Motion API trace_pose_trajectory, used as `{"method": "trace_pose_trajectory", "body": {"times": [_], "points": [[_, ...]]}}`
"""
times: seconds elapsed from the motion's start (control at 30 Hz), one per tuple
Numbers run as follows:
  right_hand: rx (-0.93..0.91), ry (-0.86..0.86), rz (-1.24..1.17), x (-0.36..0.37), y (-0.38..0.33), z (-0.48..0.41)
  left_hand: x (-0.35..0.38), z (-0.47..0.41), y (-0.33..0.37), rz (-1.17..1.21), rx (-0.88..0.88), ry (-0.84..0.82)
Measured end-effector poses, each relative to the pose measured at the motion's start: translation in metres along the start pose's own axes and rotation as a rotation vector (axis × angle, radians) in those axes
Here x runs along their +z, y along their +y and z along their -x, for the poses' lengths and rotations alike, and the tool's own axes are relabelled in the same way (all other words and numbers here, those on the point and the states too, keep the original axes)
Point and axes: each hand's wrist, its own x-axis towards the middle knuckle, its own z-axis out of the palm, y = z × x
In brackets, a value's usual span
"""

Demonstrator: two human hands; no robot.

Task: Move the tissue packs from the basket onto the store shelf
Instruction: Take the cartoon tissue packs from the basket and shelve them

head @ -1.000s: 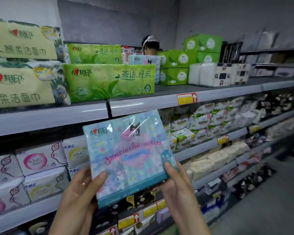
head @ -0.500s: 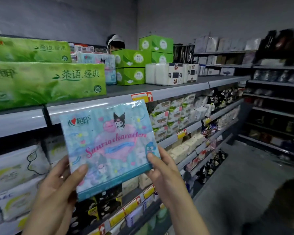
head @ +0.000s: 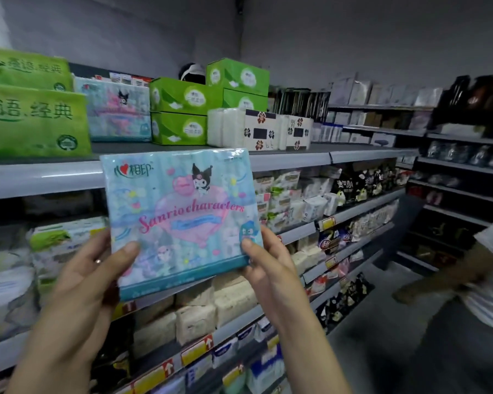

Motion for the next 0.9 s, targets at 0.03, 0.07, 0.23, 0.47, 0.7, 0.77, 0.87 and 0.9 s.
{"method": "trace_pose_trajectory", "body": {"times": [0.03,0.07,0.23,0.47,0.7,0.77,0.87,0.9], "points": [[0.002,-0.01,0.005,-0.006,-0.005,-0.004,0.007,-0.001,-0.003,0.001,-0.001,0.005],[0.007,-0.014,0.008,-0.012,-0.009,-0.007,0.013,-0.003,-0.006,0.001,-0.003,0.01],[0.035,-0.031,-0.022,-0.029,-0.018,-0.022,0.034,-0.009,-0.007,-0.036,-0.009,0.027],[0.057,-0.048,-0.102,-0.031,-0.013,-0.031,0.038,-0.014,0.001,-0.065,-0.046,0.066],[0.1,-0.069,-0.163,-0.024,-0.006,-0.056,0.039,-0.022,0.008,-0.057,-0.025,0.118],[0.105,-0.093,-0.17,-0.024,-0.006,-0.068,0.044,-0.028,0.009,-0.071,0.012,0.139],[0.116,-0.14,-0.17,-0.027,-0.01,-0.091,0.052,-0.041,0.008,-0.082,0.063,0.215],[0.115,-0.154,-0.166,-0.029,-0.012,-0.1,0.054,-0.046,0.006,-0.089,0.076,0.234]]}}
